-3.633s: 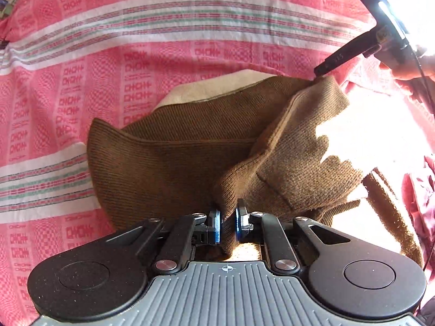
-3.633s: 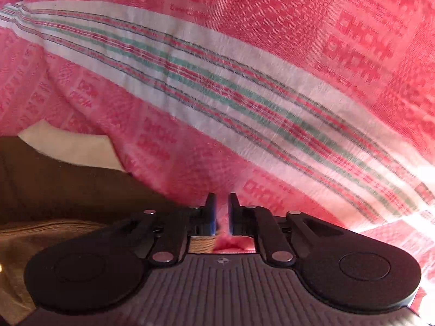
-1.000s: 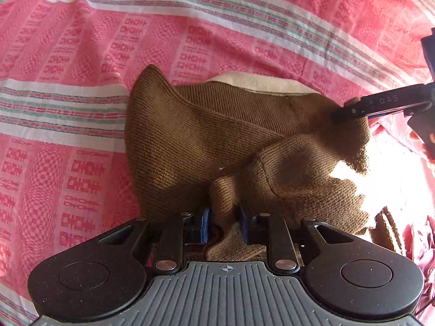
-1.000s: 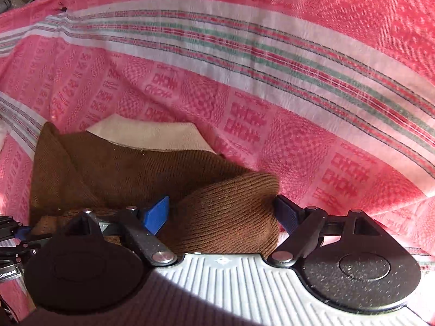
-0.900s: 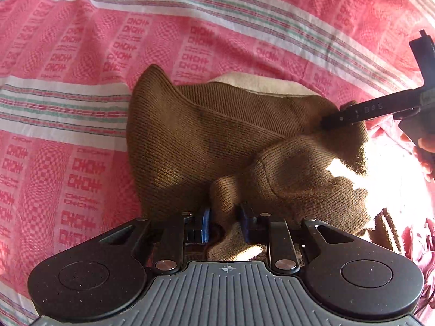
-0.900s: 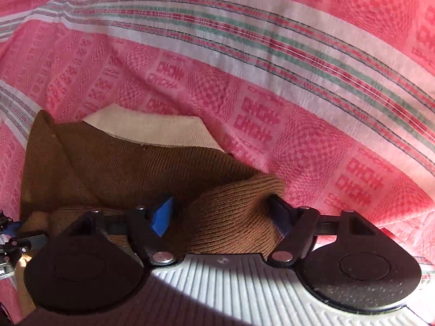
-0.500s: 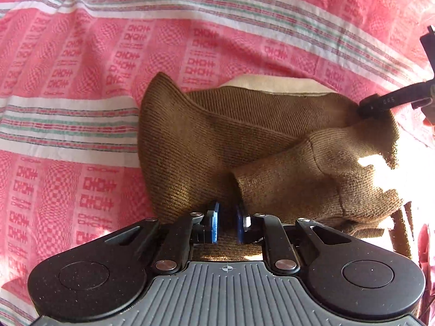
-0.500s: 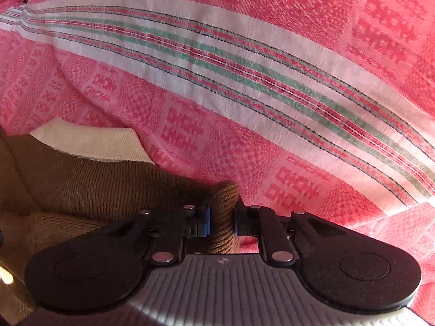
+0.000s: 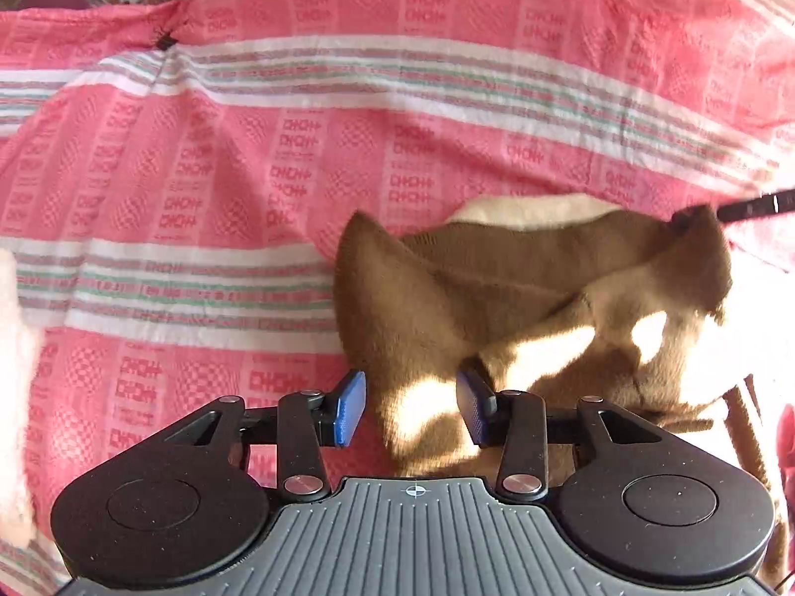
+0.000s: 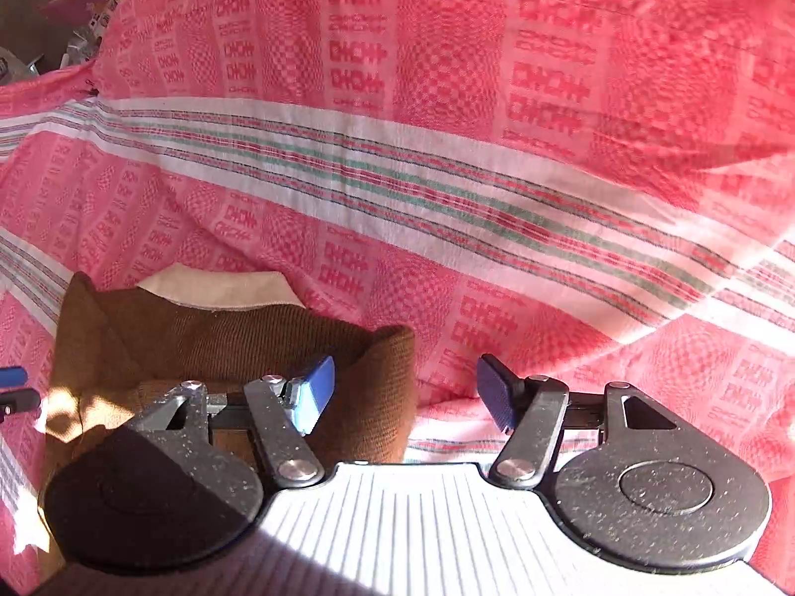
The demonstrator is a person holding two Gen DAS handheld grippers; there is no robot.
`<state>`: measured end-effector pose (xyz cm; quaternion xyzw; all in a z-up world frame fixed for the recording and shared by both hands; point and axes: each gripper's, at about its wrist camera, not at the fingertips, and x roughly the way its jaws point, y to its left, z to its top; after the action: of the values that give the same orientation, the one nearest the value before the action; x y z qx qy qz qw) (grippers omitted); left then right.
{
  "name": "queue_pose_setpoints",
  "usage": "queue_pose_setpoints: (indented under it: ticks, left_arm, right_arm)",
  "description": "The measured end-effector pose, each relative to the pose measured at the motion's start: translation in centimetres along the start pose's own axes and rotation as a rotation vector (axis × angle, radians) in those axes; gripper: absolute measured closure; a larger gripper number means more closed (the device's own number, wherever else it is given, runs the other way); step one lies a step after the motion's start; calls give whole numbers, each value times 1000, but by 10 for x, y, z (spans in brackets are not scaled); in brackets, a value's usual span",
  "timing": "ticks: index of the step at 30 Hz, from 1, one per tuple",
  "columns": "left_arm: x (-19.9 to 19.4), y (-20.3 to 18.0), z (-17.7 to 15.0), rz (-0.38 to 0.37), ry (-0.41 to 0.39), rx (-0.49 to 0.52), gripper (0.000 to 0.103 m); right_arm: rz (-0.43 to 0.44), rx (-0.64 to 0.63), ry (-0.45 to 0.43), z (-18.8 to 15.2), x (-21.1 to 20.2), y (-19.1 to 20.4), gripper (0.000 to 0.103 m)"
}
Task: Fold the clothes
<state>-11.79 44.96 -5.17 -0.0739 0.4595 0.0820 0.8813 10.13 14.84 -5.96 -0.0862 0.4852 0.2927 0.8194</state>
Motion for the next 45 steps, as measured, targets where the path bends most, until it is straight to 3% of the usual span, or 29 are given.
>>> queue_pose_setpoints:
  ticks: [3,4,8,13,14,15,16,17,18,19,22,24,25,28,30,32,34,38,42,45]
  left_arm:
    - [14,-20,19,-51,4,83,23]
    - [19,-27,24,-68,7,112,22]
    - [43,-38,18,-89,88,158,21]
    - [58,-43,7,-163,142,153,21]
    - [61,-44,5,-164,149,153,21]
    - [64,-46,2,-157,155,164,27]
    - [66,-49,-1,-147,161,180,36]
    - [65,-51,-5,-129,156,205,56]
    - [63,-53,-9,-108,146,235,64]
    - [61,-53,-13,-98,146,247,68]
    - [53,-44,-23,-85,152,240,72]
    - [43,-36,-26,-81,160,225,72]
    - [35,-31,-25,-84,153,217,66]
    - [14,-12,-13,-66,101,191,55]
    - [4,0,1,-50,60,161,55]
    - [2,4,24,-99,20,108,54]
    - [8,-16,43,-169,-9,130,51]
    - [32,-86,70,-307,-36,275,20]
    - [65,-155,88,-417,4,361,19]
    - [87,-183,90,-432,64,396,18]
  right_arm:
    - [69,5,82,-22,10,2,35]
    - [87,1,104,-30,12,3,35]
    - [119,56,111,-44,19,-4,29]
    - [167,114,113,-46,36,-10,29]
    - [179,112,112,-45,40,-7,33]
    - [180,97,106,-45,39,-2,50]
    - [181,82,101,-45,39,2,60]
    - [181,67,96,-44,39,7,68]
    - [182,50,90,-44,39,11,80]
    - [177,12,84,-44,36,19,82]
    - [149,-87,87,-48,30,32,78]
    - [172,-56,104,-46,26,25,49]
    - [185,-39,110,-45,24,21,43]
    - [222,24,48,-38,6,0,39]
    - [210,52,9,-32,-3,-13,38]
    - [153,91,-13,-28,-3,-28,38]
    - [136,136,-5,-32,0,-36,38]
    - [157,156,37,-56,1,-35,38]
    - [178,91,90,-95,-9,-24,38]
    - [184,33,116,-122,-15,-14,38]
